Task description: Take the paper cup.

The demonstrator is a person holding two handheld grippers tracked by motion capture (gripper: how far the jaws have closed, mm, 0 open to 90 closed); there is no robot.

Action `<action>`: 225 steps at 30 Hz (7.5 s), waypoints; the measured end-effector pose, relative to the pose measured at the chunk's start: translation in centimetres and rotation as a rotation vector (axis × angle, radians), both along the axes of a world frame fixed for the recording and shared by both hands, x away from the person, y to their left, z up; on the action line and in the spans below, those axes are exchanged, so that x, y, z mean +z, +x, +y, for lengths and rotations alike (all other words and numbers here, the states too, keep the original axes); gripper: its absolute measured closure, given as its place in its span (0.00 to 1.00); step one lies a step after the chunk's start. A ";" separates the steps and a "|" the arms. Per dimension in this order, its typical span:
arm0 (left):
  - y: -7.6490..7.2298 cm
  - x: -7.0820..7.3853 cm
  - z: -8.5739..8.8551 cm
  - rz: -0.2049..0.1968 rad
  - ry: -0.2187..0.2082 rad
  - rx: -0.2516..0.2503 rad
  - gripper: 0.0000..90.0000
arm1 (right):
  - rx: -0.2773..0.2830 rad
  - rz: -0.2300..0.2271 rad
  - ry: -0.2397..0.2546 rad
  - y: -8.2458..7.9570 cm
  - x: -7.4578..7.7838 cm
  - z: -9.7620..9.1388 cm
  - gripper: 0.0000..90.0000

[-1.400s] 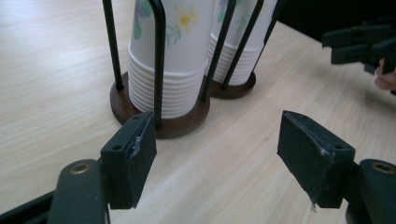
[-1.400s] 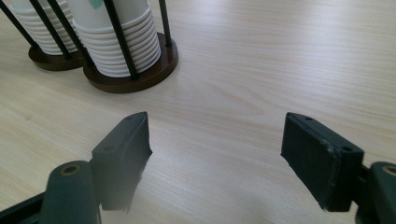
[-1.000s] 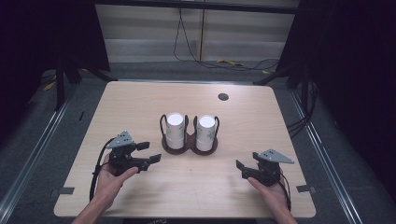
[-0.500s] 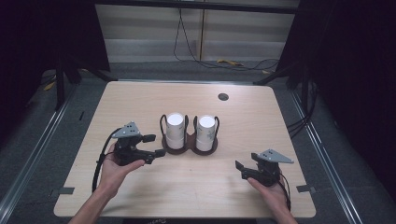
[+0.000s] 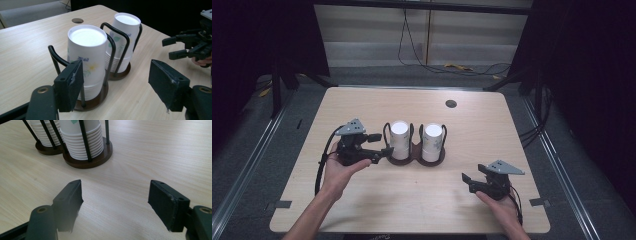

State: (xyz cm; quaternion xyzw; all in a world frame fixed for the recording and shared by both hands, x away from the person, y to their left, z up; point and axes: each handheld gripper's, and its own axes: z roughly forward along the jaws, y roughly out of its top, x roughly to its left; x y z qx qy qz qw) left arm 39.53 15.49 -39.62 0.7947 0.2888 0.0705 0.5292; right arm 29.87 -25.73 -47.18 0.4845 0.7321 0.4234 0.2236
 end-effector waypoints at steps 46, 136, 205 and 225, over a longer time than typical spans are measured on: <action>6.3 0.6 -4.2 0.021 0.161 -0.022 0.35 | 0.010 -0.008 -0.007 -0.1 0.1 0.0 0.31; 5.6 3.1 -3.9 -0.024 0.141 0.019 0.39 | 0.008 0.002 0.000 0.0 0.0 -0.1 0.31; 0.3 4.6 -1.4 -0.092 -0.059 -0.067 0.39 | 0.045 -0.002 0.019 -0.1 0.3 0.4 0.29; -2.6 0.9 -2.1 -0.073 -0.049 -0.169 0.39 | 0.282 0.017 0.074 -0.6 1.4 4.4 0.18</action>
